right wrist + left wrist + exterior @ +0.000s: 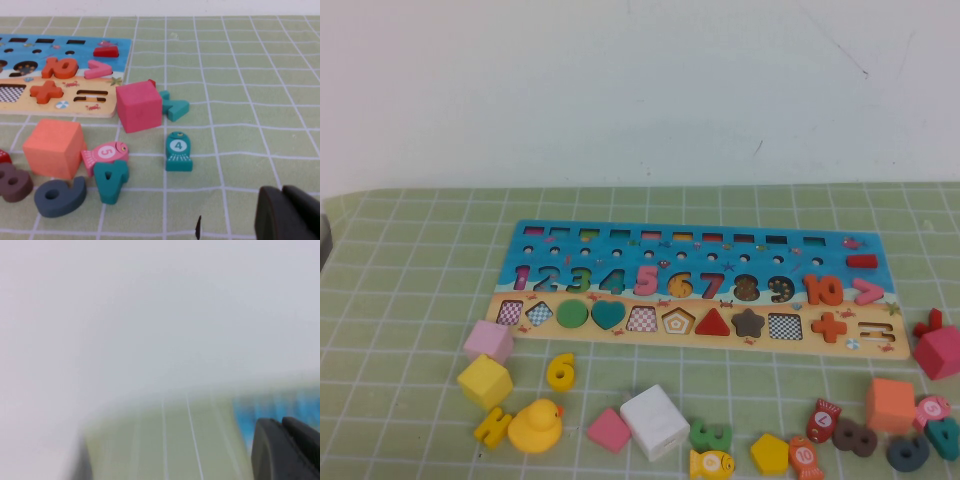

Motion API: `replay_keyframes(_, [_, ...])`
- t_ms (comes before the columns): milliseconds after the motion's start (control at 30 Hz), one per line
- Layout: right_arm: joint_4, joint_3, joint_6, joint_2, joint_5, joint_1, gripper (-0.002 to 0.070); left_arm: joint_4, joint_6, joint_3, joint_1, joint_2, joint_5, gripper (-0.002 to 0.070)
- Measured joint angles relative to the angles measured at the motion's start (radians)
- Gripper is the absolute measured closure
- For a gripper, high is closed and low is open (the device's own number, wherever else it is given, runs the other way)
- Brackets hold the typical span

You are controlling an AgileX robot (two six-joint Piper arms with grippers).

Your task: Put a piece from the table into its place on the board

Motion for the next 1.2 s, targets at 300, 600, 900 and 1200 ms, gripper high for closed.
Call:
replay_keyframes(300, [0.000, 0.000, 0.000, 0.000, 0.000, 0.000, 0.0679, 0.213, 0.002, 0.000, 0.000, 0.000, -0.659, 0.0677])
replay_keyframes(600, [0.000, 0.000, 0.000, 0.000, 0.000, 0.000, 0.0679, 0.251, -0.091, 0.000, 0.000, -0.002, -0.847, 0.0677])
replay_keyframes(900, [0.000, 0.000, 0.000, 0.000, 0.000, 0.000, 0.0679, 0.201, -0.258, 0.000, 0.000, -0.002, -0.475, 0.0677])
replay_keyframes(1200, [0.000, 0.000, 0.000, 0.000, 0.000, 0.000, 0.0679, 0.174, -0.390, -0.088, 0.000, -0.002, -0.214, 0.0677])
